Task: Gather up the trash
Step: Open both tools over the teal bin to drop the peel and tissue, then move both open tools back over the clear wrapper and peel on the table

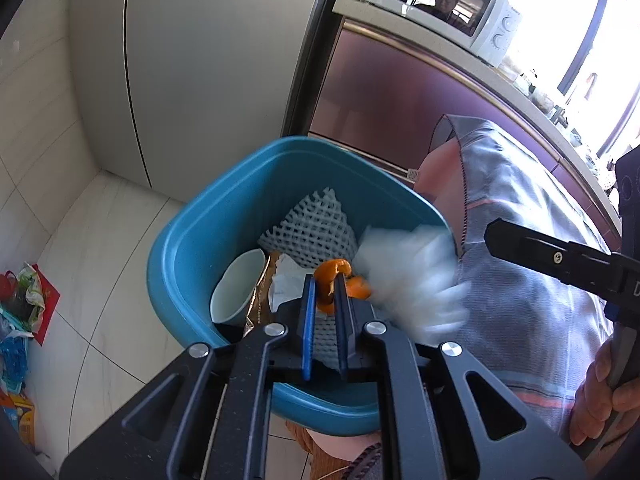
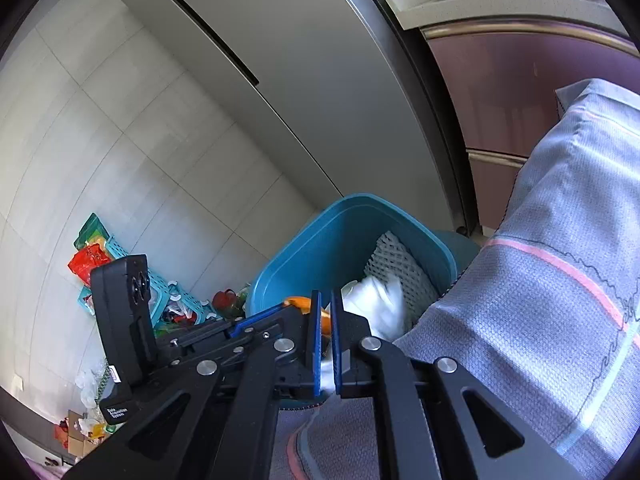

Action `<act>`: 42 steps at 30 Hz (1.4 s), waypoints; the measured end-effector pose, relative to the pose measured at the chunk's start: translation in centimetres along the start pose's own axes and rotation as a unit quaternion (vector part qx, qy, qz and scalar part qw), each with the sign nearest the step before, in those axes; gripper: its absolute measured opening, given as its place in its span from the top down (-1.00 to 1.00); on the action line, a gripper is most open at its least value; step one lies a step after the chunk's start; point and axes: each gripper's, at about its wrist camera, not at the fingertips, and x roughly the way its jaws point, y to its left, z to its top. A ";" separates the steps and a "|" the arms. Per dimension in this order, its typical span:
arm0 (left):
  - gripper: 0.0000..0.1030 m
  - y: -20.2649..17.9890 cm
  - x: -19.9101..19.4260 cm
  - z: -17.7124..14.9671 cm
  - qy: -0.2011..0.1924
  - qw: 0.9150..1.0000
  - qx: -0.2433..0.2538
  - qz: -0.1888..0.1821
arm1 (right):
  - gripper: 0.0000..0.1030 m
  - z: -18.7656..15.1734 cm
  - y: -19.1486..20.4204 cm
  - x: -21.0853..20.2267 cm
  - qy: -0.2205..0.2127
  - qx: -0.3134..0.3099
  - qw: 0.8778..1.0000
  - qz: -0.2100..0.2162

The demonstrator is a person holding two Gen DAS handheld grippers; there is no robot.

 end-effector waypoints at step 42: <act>-0.21 -26.9 -6.3 -6.5 -0.065 0.949 0.248 -0.184 | 0.22 -11.0 -10.2 -26.1 -0.215 0.067 0.954 -0.199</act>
